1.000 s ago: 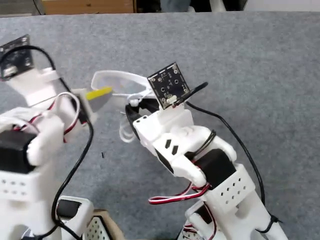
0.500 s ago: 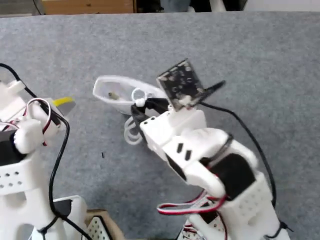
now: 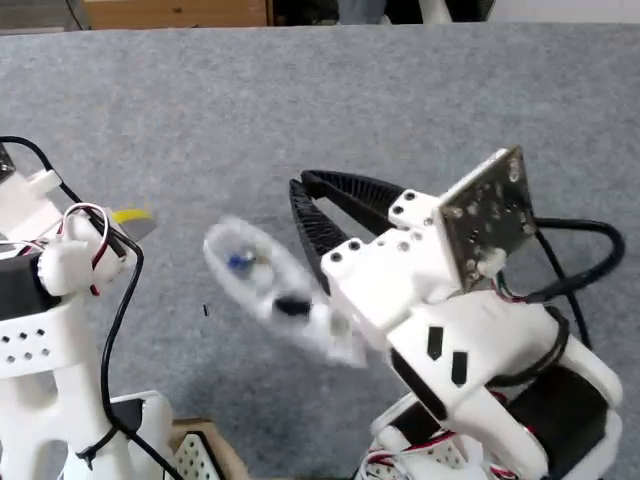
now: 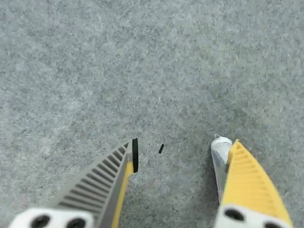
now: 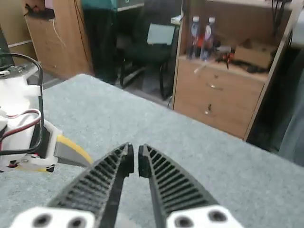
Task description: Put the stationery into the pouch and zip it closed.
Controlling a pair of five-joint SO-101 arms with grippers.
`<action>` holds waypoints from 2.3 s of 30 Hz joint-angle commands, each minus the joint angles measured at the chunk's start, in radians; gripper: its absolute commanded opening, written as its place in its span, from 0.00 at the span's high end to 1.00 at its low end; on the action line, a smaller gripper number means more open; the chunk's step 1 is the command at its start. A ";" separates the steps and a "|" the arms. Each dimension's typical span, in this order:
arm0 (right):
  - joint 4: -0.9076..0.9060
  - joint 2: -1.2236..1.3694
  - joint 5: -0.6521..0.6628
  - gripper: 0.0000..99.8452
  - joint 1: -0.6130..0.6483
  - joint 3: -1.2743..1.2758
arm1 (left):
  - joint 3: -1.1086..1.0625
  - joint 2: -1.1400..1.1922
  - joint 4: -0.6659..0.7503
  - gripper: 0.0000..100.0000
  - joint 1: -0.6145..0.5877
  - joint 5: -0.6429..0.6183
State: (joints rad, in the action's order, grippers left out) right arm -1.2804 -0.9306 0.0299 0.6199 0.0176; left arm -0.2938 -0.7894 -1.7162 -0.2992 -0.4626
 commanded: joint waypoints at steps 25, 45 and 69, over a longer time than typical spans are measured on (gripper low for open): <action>-0.486 0.022 0.055 0.97 0.046 -0.053 | 0.005 -0.011 0.002 0.69 0.117 -0.003; -0.404 0.035 0.094 0.81 0.652 0.174 | 0.004 0.000 0.091 0.69 0.110 -0.005; 0.068 0.031 -0.486 0.80 0.651 0.565 | 0.013 0.000 0.095 0.69 0.058 -0.006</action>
State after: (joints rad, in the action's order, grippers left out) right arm -1.2344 -0.9122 -0.4503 1.2352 0.5669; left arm -0.2938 -0.7894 -1.6410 -0.2302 -0.4611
